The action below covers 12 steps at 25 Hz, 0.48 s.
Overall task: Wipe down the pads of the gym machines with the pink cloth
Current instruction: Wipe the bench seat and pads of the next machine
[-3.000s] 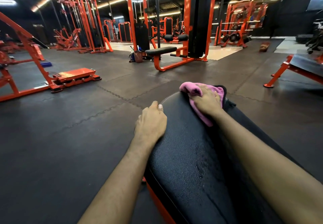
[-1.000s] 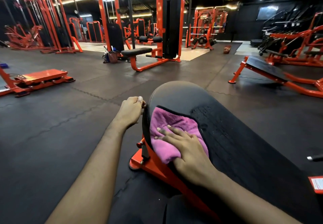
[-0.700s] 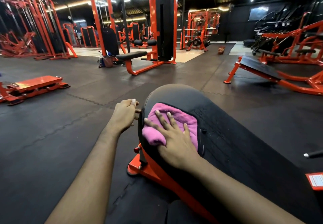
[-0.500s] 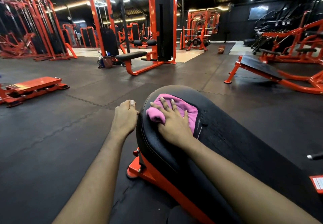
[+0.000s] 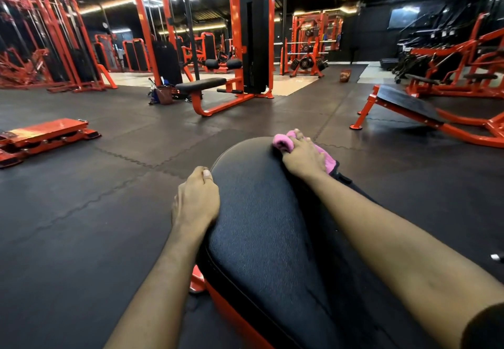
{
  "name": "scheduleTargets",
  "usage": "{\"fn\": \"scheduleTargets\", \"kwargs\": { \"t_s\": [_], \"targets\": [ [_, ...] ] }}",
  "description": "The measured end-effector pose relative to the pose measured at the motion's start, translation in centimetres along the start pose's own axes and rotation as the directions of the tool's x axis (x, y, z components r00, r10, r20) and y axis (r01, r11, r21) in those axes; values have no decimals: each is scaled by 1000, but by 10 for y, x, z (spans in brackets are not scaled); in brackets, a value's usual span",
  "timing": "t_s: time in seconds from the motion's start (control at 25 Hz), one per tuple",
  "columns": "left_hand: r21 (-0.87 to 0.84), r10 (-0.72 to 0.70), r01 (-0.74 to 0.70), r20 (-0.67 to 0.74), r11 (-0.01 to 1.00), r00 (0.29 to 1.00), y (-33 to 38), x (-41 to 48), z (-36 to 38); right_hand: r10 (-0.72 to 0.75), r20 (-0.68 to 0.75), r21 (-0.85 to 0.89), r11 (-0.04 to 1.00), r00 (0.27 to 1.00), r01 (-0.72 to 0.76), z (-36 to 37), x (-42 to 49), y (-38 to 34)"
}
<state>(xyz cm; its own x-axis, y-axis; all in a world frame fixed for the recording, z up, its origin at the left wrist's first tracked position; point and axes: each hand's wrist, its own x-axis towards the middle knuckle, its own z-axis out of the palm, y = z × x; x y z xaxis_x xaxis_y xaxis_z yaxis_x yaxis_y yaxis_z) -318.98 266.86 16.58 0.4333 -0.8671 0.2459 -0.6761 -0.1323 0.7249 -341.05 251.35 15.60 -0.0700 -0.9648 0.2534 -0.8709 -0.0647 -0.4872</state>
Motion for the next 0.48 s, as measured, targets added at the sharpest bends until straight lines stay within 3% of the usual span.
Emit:
{"fn": "scheduleTargets", "kwargs": {
  "t_s": [0.2, 0.28, 0.36, 0.48],
  "targets": [
    [-7, 17, -18, -67, 1000, 998, -1, 2, 6, 232, 42, 140, 962, 972, -235, -15, 28, 50],
    [-5, 23, -24, -99, 1000, 995, 0, 1, 7, 120, 59, 171, 977, 991, -129, -15, 29, 23],
    [-25, 5, -8, -114, 1000, 993, -1, 0, 7, -85, 46, 148, 986, 995, 78, -8, 26, -19],
    [-132, -53, 30, -179, 991, 982, 0, -6, 4, -321, 82, 124, 943, 943, 310, 6, 6, -67]
  ]
}}
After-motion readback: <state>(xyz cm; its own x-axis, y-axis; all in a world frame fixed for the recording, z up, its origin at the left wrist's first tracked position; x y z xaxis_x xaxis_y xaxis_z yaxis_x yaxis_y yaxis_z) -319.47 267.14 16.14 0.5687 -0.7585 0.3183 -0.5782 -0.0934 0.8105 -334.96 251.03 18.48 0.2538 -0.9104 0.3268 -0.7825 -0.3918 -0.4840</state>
